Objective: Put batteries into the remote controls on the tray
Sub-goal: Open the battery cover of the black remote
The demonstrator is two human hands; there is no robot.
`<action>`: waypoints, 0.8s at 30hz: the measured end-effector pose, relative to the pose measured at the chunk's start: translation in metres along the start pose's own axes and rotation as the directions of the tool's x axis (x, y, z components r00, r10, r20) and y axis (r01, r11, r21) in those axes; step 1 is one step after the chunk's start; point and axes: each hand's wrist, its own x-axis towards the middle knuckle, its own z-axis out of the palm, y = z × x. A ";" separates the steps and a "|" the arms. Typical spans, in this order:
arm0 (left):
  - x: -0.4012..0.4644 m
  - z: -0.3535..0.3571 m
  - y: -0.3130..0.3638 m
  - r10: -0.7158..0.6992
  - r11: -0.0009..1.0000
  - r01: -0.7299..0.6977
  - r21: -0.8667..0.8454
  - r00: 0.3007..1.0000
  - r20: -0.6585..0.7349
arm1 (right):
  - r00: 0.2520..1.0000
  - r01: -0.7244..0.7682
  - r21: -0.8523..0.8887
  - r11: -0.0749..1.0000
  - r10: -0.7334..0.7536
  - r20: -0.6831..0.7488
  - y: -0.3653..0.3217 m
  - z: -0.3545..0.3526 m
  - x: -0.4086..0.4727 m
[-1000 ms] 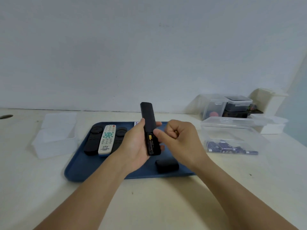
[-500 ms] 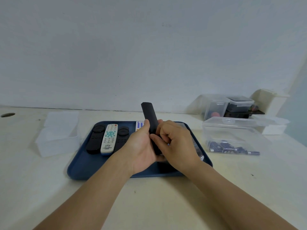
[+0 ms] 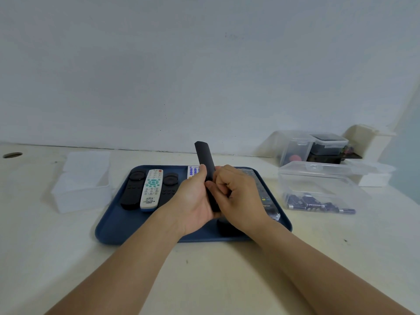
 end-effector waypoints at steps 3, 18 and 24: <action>0.000 0.003 -0.003 0.008 0.999 -0.006 0.049 0.999 -0.033 | 0.999 0.001 -0.004 1.000 -0.001 0.053 0.001 0.001 -0.001; 0.011 -0.003 -0.003 0.037 0.999 -0.041 -0.029 0.994 -0.104 | 0.848 -0.516 0.345 0.784 0.525 0.075 -0.009 -0.004 0.002; 0.010 -0.002 -0.001 0.086 0.996 -0.081 0.040 0.983 -0.159 | 0.392 -0.460 0.821 -0.338 0.752 0.530 0.002 -0.031 0.018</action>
